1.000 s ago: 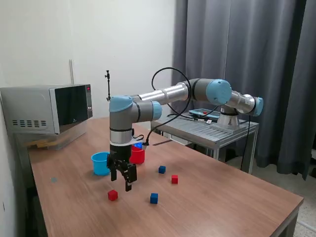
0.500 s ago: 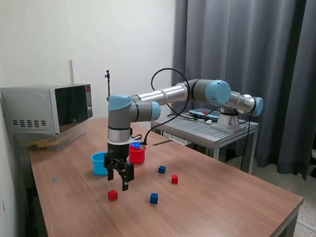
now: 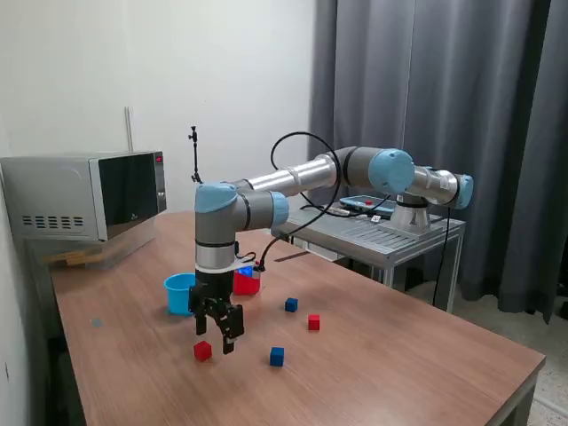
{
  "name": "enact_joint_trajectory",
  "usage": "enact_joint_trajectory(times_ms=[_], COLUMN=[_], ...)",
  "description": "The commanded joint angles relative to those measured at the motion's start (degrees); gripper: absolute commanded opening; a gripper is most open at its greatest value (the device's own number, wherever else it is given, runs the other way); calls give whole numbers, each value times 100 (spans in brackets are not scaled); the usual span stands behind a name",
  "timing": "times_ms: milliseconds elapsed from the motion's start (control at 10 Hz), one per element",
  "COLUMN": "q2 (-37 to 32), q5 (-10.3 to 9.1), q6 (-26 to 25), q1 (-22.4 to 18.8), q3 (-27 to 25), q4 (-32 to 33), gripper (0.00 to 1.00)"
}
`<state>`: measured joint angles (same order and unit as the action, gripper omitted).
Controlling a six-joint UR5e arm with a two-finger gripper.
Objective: Place red objects in the red bin, and blue objects in the blue bin.
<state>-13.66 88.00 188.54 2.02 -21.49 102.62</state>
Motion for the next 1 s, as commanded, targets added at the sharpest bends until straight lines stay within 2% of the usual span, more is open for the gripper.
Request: enact_joint_trajectory(times_ms=[0,900], q2=[21,21], q5=[7,7], q6=[25,-10], q1=[-18,-44], q3=[56,-31], q4=[309,346], gripper=[100,100])
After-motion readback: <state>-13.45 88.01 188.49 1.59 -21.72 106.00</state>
